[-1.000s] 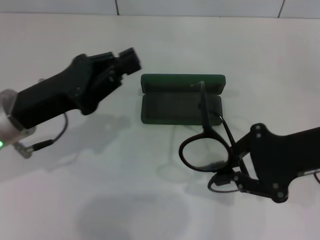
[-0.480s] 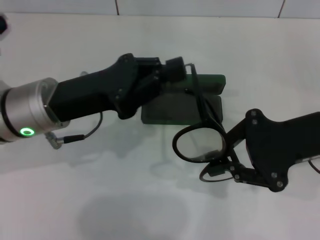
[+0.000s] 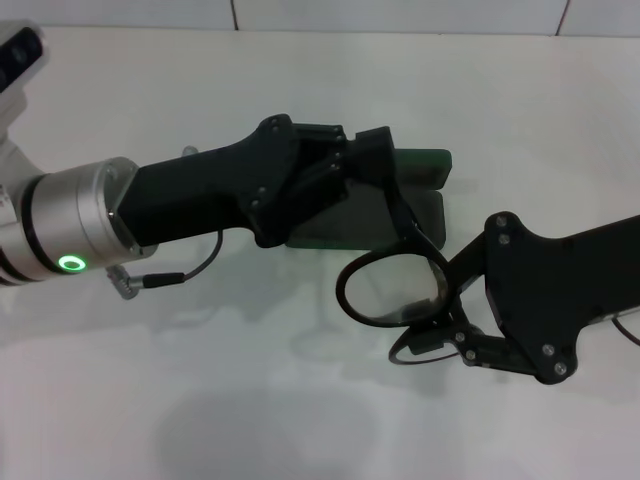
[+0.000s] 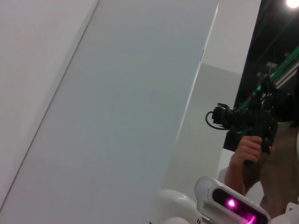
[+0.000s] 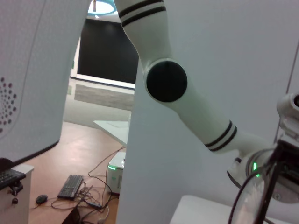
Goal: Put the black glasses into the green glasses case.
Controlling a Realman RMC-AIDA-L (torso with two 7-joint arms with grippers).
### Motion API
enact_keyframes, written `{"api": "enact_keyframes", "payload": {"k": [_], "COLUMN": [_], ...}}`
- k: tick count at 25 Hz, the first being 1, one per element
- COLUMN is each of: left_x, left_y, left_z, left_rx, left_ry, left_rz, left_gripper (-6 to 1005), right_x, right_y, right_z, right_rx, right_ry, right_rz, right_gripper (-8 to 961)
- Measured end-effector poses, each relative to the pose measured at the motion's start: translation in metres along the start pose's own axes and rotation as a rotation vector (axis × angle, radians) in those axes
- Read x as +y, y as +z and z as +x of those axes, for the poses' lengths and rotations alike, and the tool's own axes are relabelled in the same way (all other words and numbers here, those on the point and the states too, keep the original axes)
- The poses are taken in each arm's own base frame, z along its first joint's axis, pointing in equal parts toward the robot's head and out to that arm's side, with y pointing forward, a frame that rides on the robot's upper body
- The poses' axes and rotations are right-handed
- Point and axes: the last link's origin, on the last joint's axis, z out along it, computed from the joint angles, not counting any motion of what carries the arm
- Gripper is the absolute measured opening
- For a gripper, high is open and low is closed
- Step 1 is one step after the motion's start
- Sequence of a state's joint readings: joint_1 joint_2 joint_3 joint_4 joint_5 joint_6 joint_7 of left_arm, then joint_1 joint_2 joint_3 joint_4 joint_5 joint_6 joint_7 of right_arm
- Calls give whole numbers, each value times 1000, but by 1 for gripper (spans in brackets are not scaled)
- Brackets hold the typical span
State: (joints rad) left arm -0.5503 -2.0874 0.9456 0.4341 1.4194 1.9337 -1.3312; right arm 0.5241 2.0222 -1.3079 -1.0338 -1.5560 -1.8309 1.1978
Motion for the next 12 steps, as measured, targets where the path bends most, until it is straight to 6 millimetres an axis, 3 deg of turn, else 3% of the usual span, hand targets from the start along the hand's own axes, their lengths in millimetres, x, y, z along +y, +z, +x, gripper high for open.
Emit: {"api": "enact_keyframes", "payload": {"k": [12], "left_x": [4], "left_y": [9], "left_z": [-8], "left_rx": [-60], "left_ry": [-38], "left_rz": [-56], "left_gripper": [27], "right_x": [1], "right_y": [-1], "right_z": [-4], "right_rx": [-32], "right_ry": [-18], "right_rz": [2], "right_gripper": [107]}}
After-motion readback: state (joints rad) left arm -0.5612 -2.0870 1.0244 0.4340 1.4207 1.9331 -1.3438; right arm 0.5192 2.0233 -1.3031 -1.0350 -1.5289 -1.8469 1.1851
